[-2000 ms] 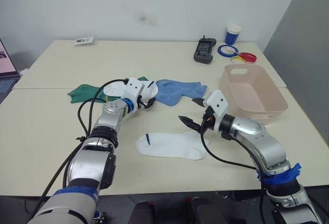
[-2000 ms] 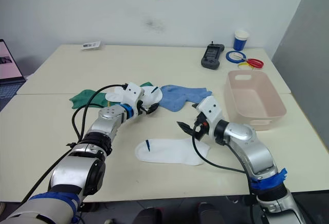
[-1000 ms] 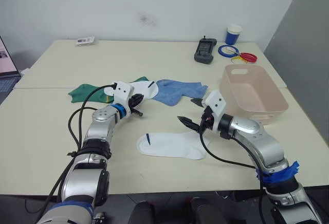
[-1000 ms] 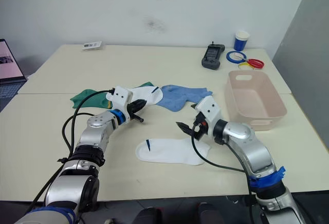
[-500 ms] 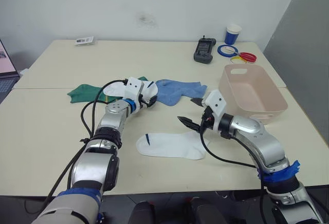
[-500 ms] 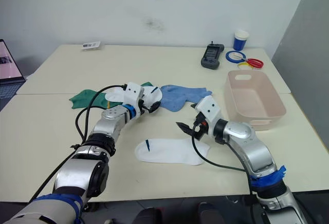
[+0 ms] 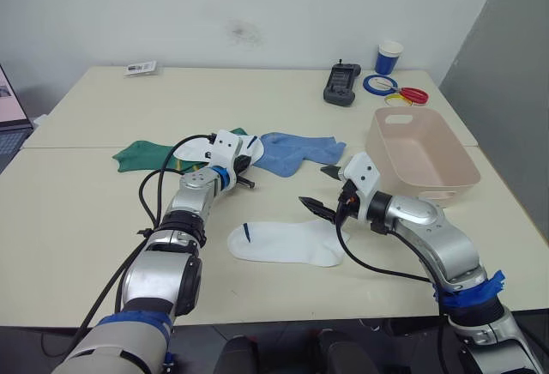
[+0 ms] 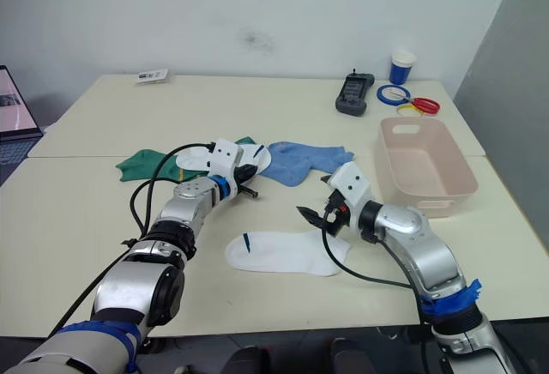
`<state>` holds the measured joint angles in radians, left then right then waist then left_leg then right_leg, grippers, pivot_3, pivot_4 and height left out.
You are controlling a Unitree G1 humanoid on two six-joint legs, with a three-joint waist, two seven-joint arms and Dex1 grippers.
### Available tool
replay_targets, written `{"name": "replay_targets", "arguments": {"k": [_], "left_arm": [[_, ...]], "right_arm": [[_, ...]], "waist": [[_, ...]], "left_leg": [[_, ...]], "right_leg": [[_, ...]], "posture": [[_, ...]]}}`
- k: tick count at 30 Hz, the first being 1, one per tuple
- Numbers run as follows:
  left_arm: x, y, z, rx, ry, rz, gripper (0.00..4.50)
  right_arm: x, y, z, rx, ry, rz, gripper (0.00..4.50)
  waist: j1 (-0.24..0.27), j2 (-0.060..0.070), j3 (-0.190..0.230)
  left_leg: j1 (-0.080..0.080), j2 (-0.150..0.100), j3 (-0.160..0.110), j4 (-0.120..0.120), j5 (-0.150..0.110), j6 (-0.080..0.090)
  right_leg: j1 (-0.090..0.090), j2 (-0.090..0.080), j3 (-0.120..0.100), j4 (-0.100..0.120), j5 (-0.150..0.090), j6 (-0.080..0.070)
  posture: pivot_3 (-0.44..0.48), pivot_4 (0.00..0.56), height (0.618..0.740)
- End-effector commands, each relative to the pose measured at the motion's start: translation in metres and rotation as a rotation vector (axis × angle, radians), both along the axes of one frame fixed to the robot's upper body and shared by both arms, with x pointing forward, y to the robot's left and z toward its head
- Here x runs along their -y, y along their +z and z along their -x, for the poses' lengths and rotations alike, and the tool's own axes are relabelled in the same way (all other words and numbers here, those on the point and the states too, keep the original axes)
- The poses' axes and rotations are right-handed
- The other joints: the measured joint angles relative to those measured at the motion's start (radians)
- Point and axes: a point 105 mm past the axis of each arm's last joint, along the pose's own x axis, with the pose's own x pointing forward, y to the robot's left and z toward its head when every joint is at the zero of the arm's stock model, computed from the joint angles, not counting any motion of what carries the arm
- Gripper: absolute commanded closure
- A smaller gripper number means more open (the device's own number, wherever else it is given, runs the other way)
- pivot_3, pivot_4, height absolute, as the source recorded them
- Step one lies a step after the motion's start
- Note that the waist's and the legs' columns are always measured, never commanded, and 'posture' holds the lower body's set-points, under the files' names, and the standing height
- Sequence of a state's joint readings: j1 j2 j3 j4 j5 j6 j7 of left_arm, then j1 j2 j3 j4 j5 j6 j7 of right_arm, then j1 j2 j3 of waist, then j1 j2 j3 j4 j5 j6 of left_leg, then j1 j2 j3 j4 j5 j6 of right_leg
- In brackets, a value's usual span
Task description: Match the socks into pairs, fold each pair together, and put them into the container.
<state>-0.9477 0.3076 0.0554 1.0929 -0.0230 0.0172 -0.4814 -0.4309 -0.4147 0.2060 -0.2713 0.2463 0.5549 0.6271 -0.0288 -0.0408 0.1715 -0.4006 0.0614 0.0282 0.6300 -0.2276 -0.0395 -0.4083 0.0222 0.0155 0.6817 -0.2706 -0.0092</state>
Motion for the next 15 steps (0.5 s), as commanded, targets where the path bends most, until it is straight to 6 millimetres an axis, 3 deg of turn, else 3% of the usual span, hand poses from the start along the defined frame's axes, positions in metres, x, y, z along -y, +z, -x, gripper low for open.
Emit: {"name": "replay_targets", "arguments": {"k": [1, 9, 13, 15], "left_arm": [[-0.001, 0.019, -0.005, 0.065, 0.015, 0.017, 4.46], [-0.015, 0.031, -0.006, 0.114, 0.058, 0.101, 4.46], [-0.023, 0.041, 0.002, 0.114, -0.008, 0.246, 4.46], [-0.02, 0.045, 0.019, 0.099, -0.14, 0.3, 4.46]], "right_arm": [[0.0, 0.015, 0.002, 0.062, 0.001, -0.015, 0.0], [-0.002, 0.015, 0.003, 0.062, 0.008, -0.016, 0.0], [-0.002, 0.015, 0.003, 0.064, 0.007, -0.018, 0.0], [-0.001, 0.014, 0.004, 0.058, 0.004, -0.019, 0.0]], "waist": [[0.0, 0.0, 0.0], [0.0, 0.0, 0.0], [-0.002, 0.0, 0.0], [-0.004, 0.0, 0.0]], "left_leg": [[0.0, 0.0, 0.0, 0.0, 0.0, 0.0], [0.0, 0.0, 0.0, 0.0, 0.0, 0.0], [0.0, 0.0, 0.0, 0.0, 0.0, 0.0], [0.0, 0.001, 0.0, 0.0, 0.0, 0.0]], "right_leg": [[0.0, 0.0, 0.0, 0.0, 0.0, 0.0], [0.0, 0.0, 0.0, 0.0, 0.0, 0.0], [0.0, 0.0, 0.0, 0.0, 0.0, 0.0], [0.0, 0.0, 0.0, 0.0, 0.0, 0.0]], "posture": [[0.0, 0.15, 0.74], [0.0, 0.15, 0.74], [0.0, 0.15, 0.74], [0.0, 0.15, 0.74]]}}
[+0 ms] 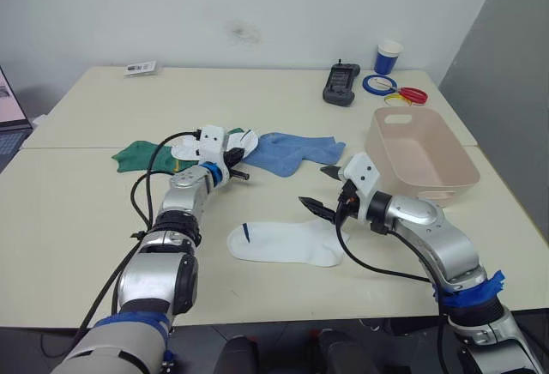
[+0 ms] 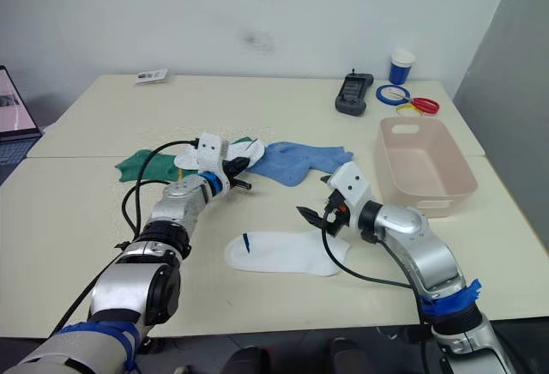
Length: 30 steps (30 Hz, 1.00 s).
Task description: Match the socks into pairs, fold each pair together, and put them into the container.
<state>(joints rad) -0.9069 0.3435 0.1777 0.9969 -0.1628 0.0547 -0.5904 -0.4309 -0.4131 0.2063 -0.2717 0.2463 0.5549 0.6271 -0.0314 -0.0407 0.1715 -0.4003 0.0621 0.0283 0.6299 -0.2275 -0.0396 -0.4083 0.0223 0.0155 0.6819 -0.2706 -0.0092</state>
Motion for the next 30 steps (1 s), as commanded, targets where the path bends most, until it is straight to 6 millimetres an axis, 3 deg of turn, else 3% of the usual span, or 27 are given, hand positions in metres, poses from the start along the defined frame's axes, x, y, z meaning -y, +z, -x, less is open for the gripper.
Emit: {"name": "replay_targets", "arguments": {"k": [1, 7, 14, 19, 22, 25, 28, 30], "left_arm": [[0.002, 0.024, 0.023, 0.053, -0.191, 0.085, 4.46], [0.023, 0.034, 0.08, 0.001, -0.459, 0.058, 4.46], [0.071, 0.017, 0.155, -0.134, -0.752, -0.024, 4.46], [0.098, 0.0, 0.168, -0.133, -0.771, -0.077, 4.46], [0.106, -0.005, 0.173, -0.124, -0.789, -0.074, 3.88], [0.104, -0.001, 0.179, -0.133, -0.817, -0.052, 2.95], [0.091, 0.009, 0.173, -0.14, -0.806, -0.018, 2.0], [0.076, 0.017, 0.157, -0.124, -0.742, 0.009, 1.27]], "right_arm": [[0.0, 0.013, 0.004, 0.055, 0.002, -0.018, 0.0], [0.002, 0.008, 0.007, 0.007, -0.001, -0.042, 0.0], [0.028, -0.003, 0.016, -0.111, 0.009, -0.027, 0.0], [0.047, -0.021, 0.048, -0.316, 0.137, 0.03, 0.0], [0.056, -0.029, 0.061, -0.389, 0.164, 0.056, 0.0], [0.057, -0.031, 0.062, -0.406, 0.145, 0.042, 0.0], [0.051, -0.032, 0.06, -0.419, 0.127, 0.012, 0.0], [0.046, -0.033, 0.06, -0.421, 0.121, 0.002, 0.0]], "waist": [[-0.002, 0.0, 0.0], [0.002, 0.0, 0.0], [0.004, 0.0, 0.0], [0.005, 0.0, 0.0], [0.003, 0.0, 0.0], [-0.006, 0.0, 0.0], [-0.006, 0.001, 0.0], [-0.003, 0.001, 0.0]], "left_leg": [[0.0, 0.0, 0.0, 0.0, 0.0, 0.0], [0.0, 0.001, -0.001, 0.0, 0.002, -0.003], [0.0, 0.001, -0.001, 0.0, 0.0, -0.001], [0.0, -0.001, -0.001, 0.0, 0.0, -0.001], [0.001, -0.001, -0.002, 0.0, 0.0, 0.0], [0.002, 0.0, -0.002, 0.0, 0.0, 0.0], [0.003, 0.002, -0.004, 0.0, 0.0, 0.0], [0.003, 0.002, -0.004, 0.0, 0.0, 0.0]], "right_leg": [[0.0, 0.0, 0.0, 0.0, 0.0, 0.0], [0.0, -0.004, 0.0, 0.001, 0.0, 0.0], [0.001, -0.007, 0.0, 0.0, 0.0, 0.0], [0.002, -0.006, 0.001, -0.001, 0.0, 0.0], [0.002, -0.005, 0.0, -0.001, 0.0, 0.0], [0.002, -0.002, 0.001, 0.0, 0.0, 0.0], [0.002, 0.0, 0.001, 0.001, 0.0, 0.0], [0.002, 0.001, 0.0, 0.001, 0.0, 0.0]], "posture": [[0.0, 0.15, 0.74], [0.0, 0.15, 0.74], [0.0, 0.15, 0.74], [0.0, 0.15, 0.74], [0.0, 0.15, 0.74], [0.0, 0.15, 0.74], [0.0, 0.15, 0.74], [0.0, 0.15, 0.74]]}}
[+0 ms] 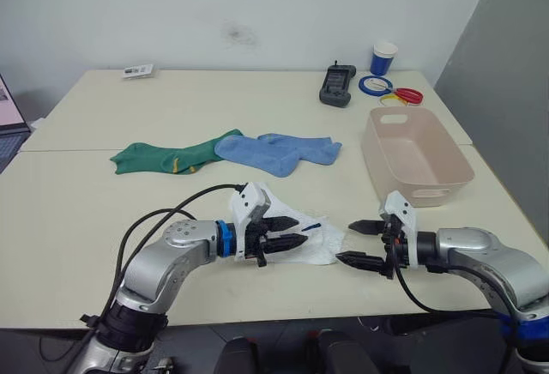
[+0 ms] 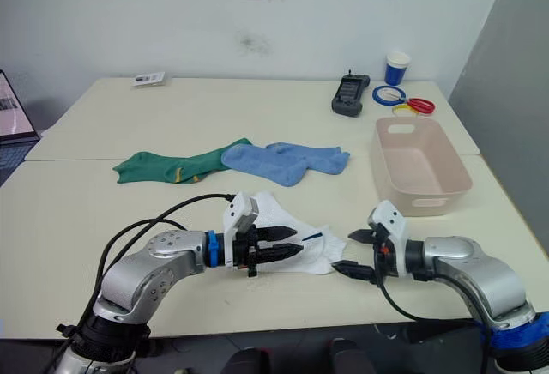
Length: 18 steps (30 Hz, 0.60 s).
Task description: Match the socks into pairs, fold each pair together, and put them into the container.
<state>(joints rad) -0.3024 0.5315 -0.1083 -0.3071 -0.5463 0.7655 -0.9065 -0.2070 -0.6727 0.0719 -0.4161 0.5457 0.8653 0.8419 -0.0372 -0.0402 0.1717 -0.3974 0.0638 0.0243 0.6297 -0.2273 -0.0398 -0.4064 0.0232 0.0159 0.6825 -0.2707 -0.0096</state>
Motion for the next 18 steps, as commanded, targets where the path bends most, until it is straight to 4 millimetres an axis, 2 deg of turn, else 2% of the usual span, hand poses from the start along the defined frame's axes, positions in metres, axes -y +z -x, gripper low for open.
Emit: {"name": "replay_targets", "arguments": {"k": [1, 4, 7, 12, 15, 17, 18], "left_arm": [[-0.026, 0.022, -0.029, 0.07, 0.121, 0.034, 0.94], [-0.073, 0.012, -0.084, 0.194, 0.386, -0.122, 0.03], [-0.091, 0.009, -0.11, 0.219, 0.493, -0.147, 0.03], [-0.088, -0.009, -0.127, 0.202, 0.516, -0.202, 0.03], [-0.084, -0.022, -0.129, 0.152, 0.51, -0.232, 0.03], [-0.08, -0.027, -0.126, 0.131, 0.479, -0.242, 0.0], [-0.079, -0.028, -0.125, 0.13, 0.472, -0.242, 0.19]], "right_arm": [[-0.01, 0.011, -0.001, 0.04, 0.002, -0.026, 0.0], [-0.018, 0.006, -0.008, 0.037, -0.048, -0.001, 0.0], [-0.025, 0.001, -0.008, -0.016, -0.061, 0.007, 0.0], [-0.033, -0.007, -0.01, -0.064, -0.085, 0.026, 0.0], [-0.037, -0.01, -0.013, -0.088, -0.096, 0.021, 0.0], [-0.04, -0.01, -0.015, -0.109, -0.108, -0.002, 0.37], [-0.042, -0.009, -0.016, -0.111, -0.113, -0.019, 0.58]], "waist": [[0.004, 0.0, 0.0], [0.006, 0.0, 0.0], [0.007, 0.0, 0.0], [0.011, 0.0, 0.0], [0.011, 0.0, 0.0], [0.011, 0.0, 0.0], [0.01, 0.0, 0.0]], "left_leg": [[0.0, 0.0, 0.0, 0.0, 0.0, 0.0], [-0.001, -0.002, 0.001, 0.0, 0.0, 0.0], [-0.002, -0.002, 0.001, 0.0, 0.0, 0.0], [-0.004, -0.002, 0.002, 0.0, 0.0, 0.0], [-0.004, -0.002, 0.002, 0.0, 0.0, 0.0], [-0.004, -0.002, 0.001, 0.0, 0.0, 0.0], [-0.003, -0.002, 0.002, 0.0, 0.0, 0.0]], "right_leg": [[0.0, 0.001, 0.0, 0.0, 0.0, 0.0], [0.0, 0.002, 0.001, -0.001, 0.0, 0.0], [0.0, 0.002, 0.001, -0.002, 0.0, 0.0], [-0.001, 0.0, 0.001, -0.003, 0.0, 0.0], [-0.001, 0.0, 0.001, -0.003, 0.0, 0.0], [-0.001, 0.0, 0.0, -0.002, 0.0, 0.0], [-0.001, 0.0, 0.0, -0.001, 0.0, 0.0]], "posture": [[0.0, 0.15, 0.74], [0.0, 0.15, 0.74], [0.0, 0.15, 0.74], [0.0, 0.15, 0.74], [0.0, 0.15, 0.74], [0.0, 0.15, 0.74], [0.0, 0.15, 0.74]]}}
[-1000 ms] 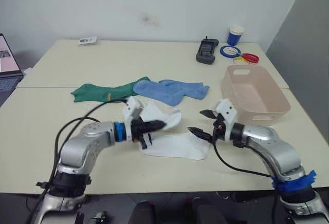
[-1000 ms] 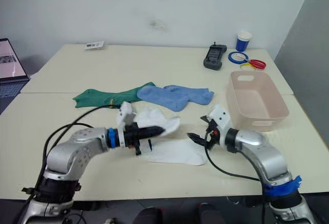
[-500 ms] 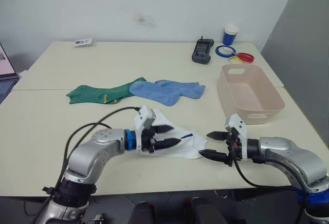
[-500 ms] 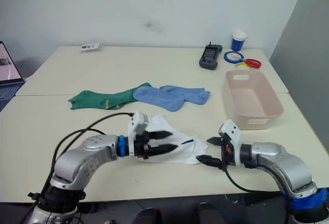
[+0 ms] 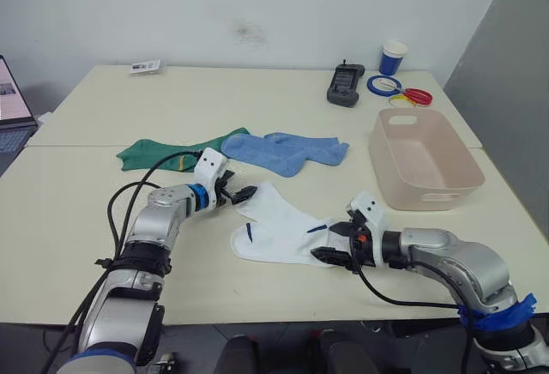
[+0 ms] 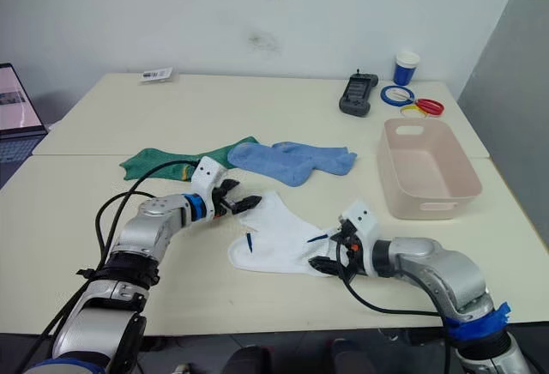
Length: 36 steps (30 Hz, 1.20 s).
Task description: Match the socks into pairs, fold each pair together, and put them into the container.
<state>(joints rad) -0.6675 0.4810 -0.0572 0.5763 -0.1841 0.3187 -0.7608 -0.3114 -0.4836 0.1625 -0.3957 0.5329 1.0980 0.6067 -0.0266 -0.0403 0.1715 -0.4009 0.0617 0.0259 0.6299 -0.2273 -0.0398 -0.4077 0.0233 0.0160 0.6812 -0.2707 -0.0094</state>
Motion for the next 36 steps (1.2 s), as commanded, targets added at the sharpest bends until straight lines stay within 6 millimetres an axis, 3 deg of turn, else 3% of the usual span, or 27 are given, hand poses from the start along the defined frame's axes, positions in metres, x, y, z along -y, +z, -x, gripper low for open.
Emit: {"name": "replay_targets", "arguments": {"k": [1, 10, 11, 14, 20, 29, 36], "left_arm": [[0.01, 0.0, 0.002, -0.003, -0.052, -0.003, 0.41], [0.008, 0.01, 0.004, 0.015, -0.061, 0.036, 3.26], [0.007, 0.011, 0.004, 0.017, -0.057, 0.043, 3.59], [0.004, 0.015, 0.006, 0.027, -0.042, 0.069, 4.48], [-0.005, 0.025, 0.018, 0.046, -0.022, 0.132, 4.48], [-0.008, 0.023, 0.031, 0.012, -0.001, 0.143, 4.48], [-0.002, 0.044, 0.057, 0.031, -0.036, 0.19, 4.48]], "right_arm": [[-0.007, 0.011, -0.005, 0.01, -0.012, -0.062, 0.92], [-0.008, 0.019, -0.011, 0.003, -0.041, -0.115, 4.31], [-0.008, 0.019, -0.011, 0.003, -0.041, -0.118, 4.5], [-0.008, 0.021, -0.012, 0.001, -0.041, -0.127, 4.5], [-0.003, 0.029, -0.011, -0.001, -0.031, -0.145, 4.5], [0.005, 0.034, -0.013, -0.013, -0.01, -0.137, 4.5], [0.011, 0.046, -0.016, 0.0, 0.031, -0.126, 4.5]], "waist": [[0.0, 0.0, 0.0], [-0.001, 0.0, 0.0], [-0.001, 0.0, 0.0], [-0.003, 0.0, 0.0], [-0.004, 0.0, 0.0], [-0.003, 0.0, 0.0], [-0.006, 0.0, 0.0]], "left_leg": [[0.0, 0.0, 0.0, 0.0, 0.0, 0.0], [0.0, 0.0, 0.0, 0.0, 0.0, 0.0], [0.0, 0.0, 0.0, 0.0, 0.0, 0.0], [0.0, 0.001, 0.0, 0.0, 0.0, 0.0], [0.0, 0.001, 0.0, 0.0, 0.0, 0.0], [0.0, 0.001, 0.0, 0.0, 0.0, 0.0], [0.001, 0.001, 0.0, 0.0, 0.0, 0.0]], "right_leg": [[0.0, 0.0, 0.0, 0.0, 0.0, 0.0], [0.0, 0.0, 0.0, 0.0, 0.0, 0.0], [0.0, 0.0, 0.0, 0.0, 0.0, 0.0], [0.0, 0.0, 0.0, 0.0, 0.0, 0.0], [0.0, -0.001, 0.0, 0.0, 0.0, 0.0], [0.0, -0.001, 0.0, 0.0, 0.0, 0.0], [0.0, -0.002, 0.001, 0.0, 0.0, 0.0]], "posture": [[0.0, 0.15, 0.74], [0.0, 0.15, 0.74], [0.0, 0.15, 0.74], [0.0, 0.15, 0.74], [0.0, 0.15, 0.74], [0.0, 0.15, 0.74], [0.0, 0.15, 0.74]]}}
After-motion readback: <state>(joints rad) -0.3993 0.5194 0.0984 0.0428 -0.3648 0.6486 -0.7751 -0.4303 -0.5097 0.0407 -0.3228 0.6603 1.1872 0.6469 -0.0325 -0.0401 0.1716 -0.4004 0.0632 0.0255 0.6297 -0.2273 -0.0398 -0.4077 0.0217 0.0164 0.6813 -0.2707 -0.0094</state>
